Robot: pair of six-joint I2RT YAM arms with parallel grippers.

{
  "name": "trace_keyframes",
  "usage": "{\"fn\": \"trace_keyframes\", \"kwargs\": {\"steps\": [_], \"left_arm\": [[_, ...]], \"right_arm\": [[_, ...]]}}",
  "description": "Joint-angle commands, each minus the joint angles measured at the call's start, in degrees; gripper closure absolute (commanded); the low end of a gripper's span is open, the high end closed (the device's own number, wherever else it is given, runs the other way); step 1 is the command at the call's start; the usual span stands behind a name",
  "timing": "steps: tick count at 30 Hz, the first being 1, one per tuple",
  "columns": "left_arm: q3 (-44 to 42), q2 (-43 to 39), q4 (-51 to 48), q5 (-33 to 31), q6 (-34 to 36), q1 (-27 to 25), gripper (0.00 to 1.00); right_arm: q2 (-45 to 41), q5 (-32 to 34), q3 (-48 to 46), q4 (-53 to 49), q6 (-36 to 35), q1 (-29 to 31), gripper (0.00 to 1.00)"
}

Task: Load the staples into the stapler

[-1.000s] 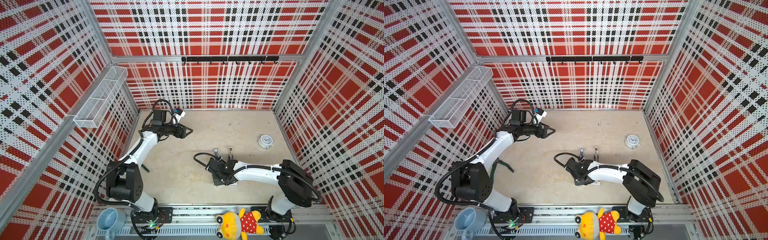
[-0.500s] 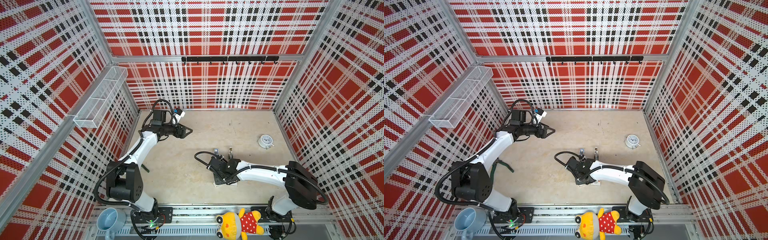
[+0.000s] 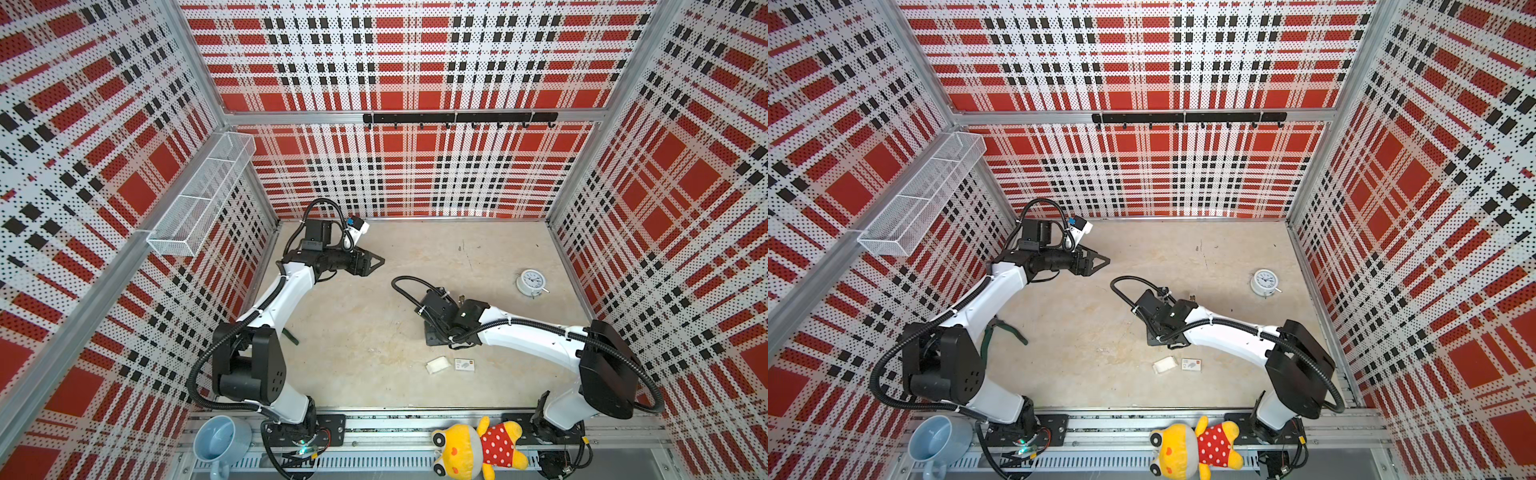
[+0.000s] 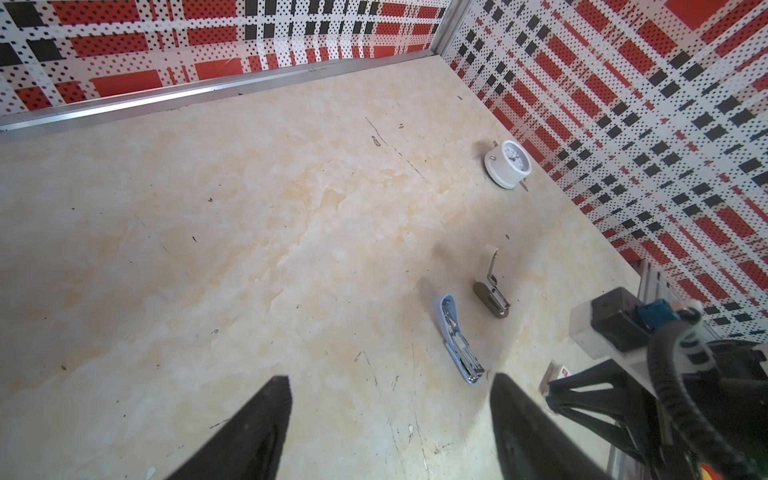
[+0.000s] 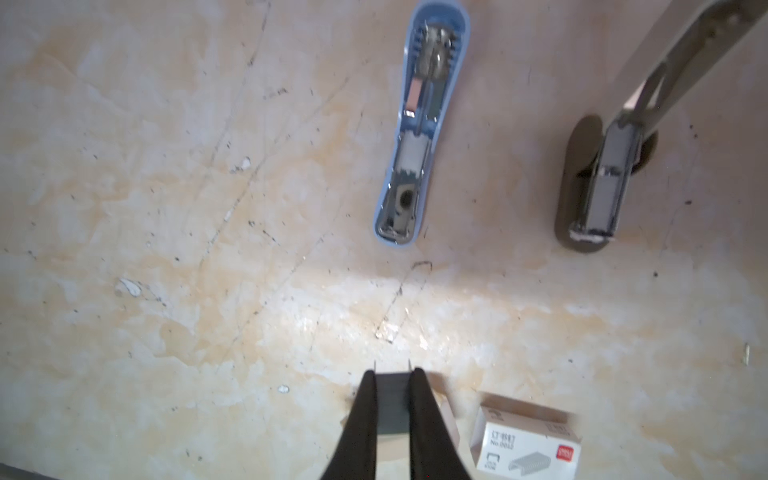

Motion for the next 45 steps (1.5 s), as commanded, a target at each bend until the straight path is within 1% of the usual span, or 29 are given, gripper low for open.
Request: {"fn": "trace_keyframes", "kwargs": {"steps": [1, 6, 9, 13, 22, 33, 45], "left_arm": [[0.6, -0.9, 1.0, 0.7, -1.4, 0.6, 0.22], [0.6, -0.7, 1.1, 0.8, -1.4, 0.6, 0.22], [0.5, -0.3, 1.2, 1.0, -1.4, 0.7, 0.22], [0.5, -0.1, 1.5, 1.1, -1.3, 0.8, 0.22], [-0.1, 0.3, 1.9, 2.0, -0.8, 1.5, 0.22], [0.0, 1.1, 2.1, 2.9, -0.8, 2.3, 0.22], [0.1, 1.5, 1.8, 3.4, -0.4, 3.2, 0.22]], "right_arm": [[2.6, 1.5, 2.1, 4.2, -1.0, -1.3, 0.96], [5.7, 1.0, 3.6, 6.4, -1.2, -3.0, 0.95], [7.2, 1.9, 4.3, 6.7, -0.9, -3.5, 0.95], [8.9, 0.8, 4.0, 9.3, -0.9, -4.1, 0.95], [12.2, 1.7, 5.4, 9.1, -0.2, -4.3, 0.95], [13.2, 3.5, 5.3, 7.9, 0.8, -4.4, 0.95], [14.8, 3.3, 5.3, 7.7, 0.2, -5.0, 0.95]]}}
